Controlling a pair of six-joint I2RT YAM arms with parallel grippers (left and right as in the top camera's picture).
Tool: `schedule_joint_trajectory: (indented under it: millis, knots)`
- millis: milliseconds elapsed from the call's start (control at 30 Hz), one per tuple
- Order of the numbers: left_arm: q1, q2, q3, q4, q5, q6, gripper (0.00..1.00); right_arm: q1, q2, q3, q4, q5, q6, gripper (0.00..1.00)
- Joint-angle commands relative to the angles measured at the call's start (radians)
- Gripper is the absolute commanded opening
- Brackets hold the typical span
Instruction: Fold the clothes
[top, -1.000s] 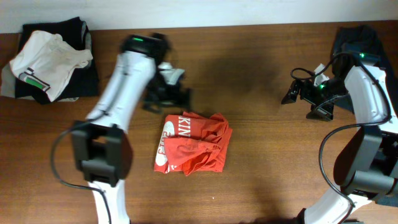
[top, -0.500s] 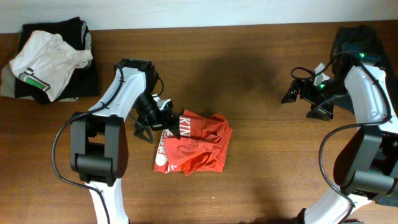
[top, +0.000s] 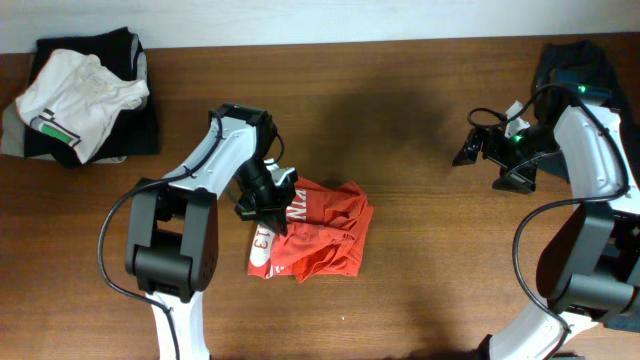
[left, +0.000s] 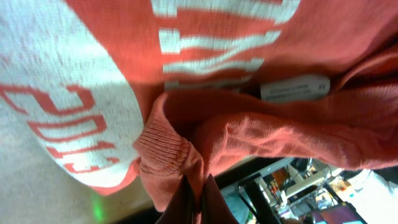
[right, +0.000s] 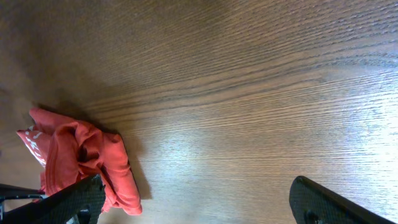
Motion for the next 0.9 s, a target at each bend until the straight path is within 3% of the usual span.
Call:
schedule_joint_trajectory:
  millis: [0, 167, 400, 433, 467, 500, 533, 700, 867]
  knots:
    - [-0.026, -0.095, -0.004, -0.015, 0.043, 0.01, 0.0, -0.002, -0.004, 0.016, 0.0, 0.004, 0.0, 0.99]
    - [-0.169, -0.267, -0.004, 0.0, 0.115, 0.011, 0.01, -0.003, -0.004, 0.016, 0.004, -0.013, 0.008, 0.99]
    - [-0.44, -0.277, -0.004, 0.019, 0.177, -0.005, 0.03, -0.003, -0.004, 0.016, 0.005, -0.048, 0.012, 0.99]
    - [-0.457, -0.277, -0.004, 0.019, 0.177, -0.009, 0.08, -0.003, -0.004, 0.016, 0.005, -0.048, 0.012, 0.99]
    - [-0.468, -0.277, -0.004, 0.014, 0.176, -0.011, 0.27, -0.003, -0.004, 0.016, 0.004, -0.048, 0.012, 0.99]
    - [-0.469, -0.277, -0.004, 0.002, 0.174, -0.011, 0.72, -0.003, -0.004, 0.016, 0.004, -0.048, 0.012, 0.99]
    - [-0.465, -0.277, -0.004, -0.007, 0.16, -0.011, 0.99, -0.003, -0.004, 0.016, 0.004, -0.048, 0.012, 0.99]
    - [-0.375, -0.28, 0.001, -0.027, 0.111, -0.011, 0.99, -0.001, -0.004, 0.016, -0.017, -0.084, 0.006, 0.99]
    - [-0.101, -0.286, 0.012, 0.09, 0.025, -0.023, 0.99, 0.135, -0.004, 0.016, -0.097, -0.093, -0.064, 0.96]
